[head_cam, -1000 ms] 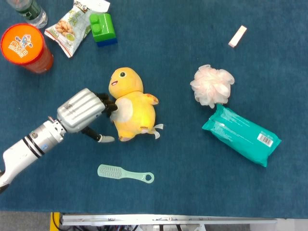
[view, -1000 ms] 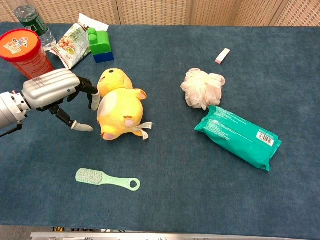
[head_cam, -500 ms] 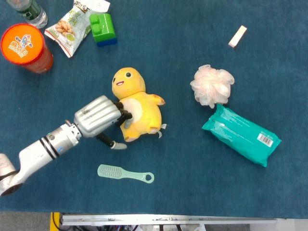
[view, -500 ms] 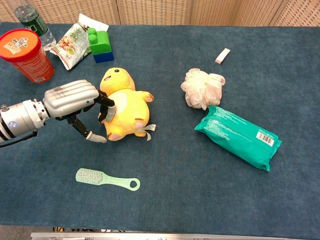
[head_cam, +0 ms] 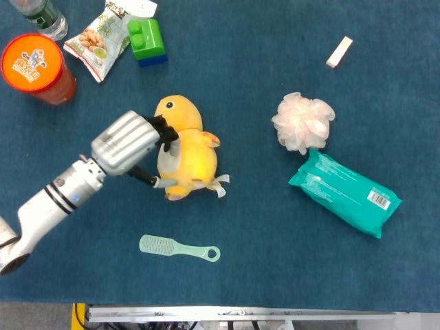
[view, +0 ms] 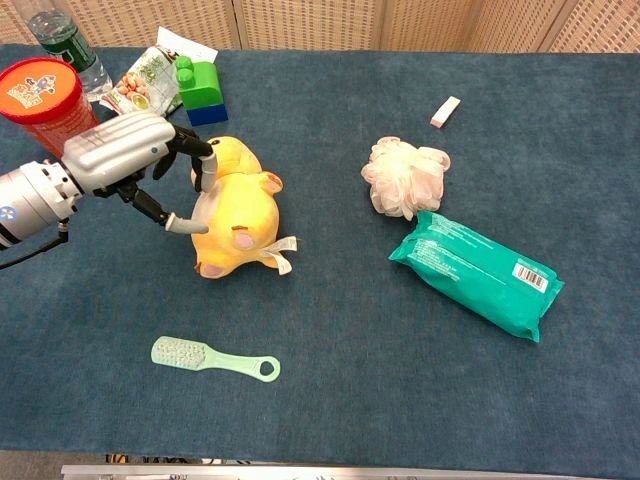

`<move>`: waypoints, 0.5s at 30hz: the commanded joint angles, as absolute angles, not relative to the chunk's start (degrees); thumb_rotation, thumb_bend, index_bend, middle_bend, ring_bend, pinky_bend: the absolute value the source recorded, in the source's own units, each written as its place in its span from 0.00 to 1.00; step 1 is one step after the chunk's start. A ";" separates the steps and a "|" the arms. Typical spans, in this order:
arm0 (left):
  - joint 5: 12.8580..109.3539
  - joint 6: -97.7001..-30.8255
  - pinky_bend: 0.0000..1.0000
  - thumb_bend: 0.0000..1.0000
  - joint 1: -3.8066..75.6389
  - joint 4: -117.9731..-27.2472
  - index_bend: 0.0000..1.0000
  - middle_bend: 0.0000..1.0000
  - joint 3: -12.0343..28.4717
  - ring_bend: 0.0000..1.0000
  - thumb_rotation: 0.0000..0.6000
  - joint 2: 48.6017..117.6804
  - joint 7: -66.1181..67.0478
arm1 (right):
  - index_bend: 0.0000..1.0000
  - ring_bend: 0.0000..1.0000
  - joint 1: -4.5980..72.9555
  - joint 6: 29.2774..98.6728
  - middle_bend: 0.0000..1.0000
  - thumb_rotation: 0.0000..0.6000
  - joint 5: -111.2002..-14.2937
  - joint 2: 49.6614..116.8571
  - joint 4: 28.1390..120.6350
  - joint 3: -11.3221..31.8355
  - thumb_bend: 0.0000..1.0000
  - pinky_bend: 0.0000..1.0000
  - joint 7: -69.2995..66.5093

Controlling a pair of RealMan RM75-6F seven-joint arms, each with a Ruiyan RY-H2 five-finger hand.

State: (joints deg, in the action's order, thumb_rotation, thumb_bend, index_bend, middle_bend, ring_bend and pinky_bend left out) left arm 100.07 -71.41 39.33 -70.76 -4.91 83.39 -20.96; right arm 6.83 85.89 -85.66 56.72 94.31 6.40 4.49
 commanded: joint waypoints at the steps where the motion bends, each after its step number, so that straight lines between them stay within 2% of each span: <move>1: 99.31 -73.25 0.68 0.03 37.81 -71.91 0.51 0.54 -4.58 0.42 0.71 81.88 -19.92 | 0.24 0.16 7.02 85.59 0.29 1.00 -85.62 56.87 94.10 6.44 0.05 0.27 4.26; 7: 97.49 -78.19 0.68 0.03 33.57 -74.67 0.48 0.50 -3.93 0.40 0.99 79.06 -15.56 | 0.24 0.16 7.47 84.43 0.30 1.00 -85.35 57.12 93.52 6.33 0.05 0.27 3.55; 15: 91.43 -84.05 0.62 0.03 25.85 -81.47 0.45 0.47 -2.64 0.38 1.00 73.90 -9.40 | 0.24 0.16 8.17 82.94 0.29 1.00 -84.67 57.26 92.48 6.47 0.05 0.27 2.56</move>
State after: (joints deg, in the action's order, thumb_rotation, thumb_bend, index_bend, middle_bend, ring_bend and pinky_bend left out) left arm 92.92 -82.63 27.45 -80.09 -3.10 75.12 -10.71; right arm 8.13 82.98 -84.70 57.23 92.52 6.48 2.60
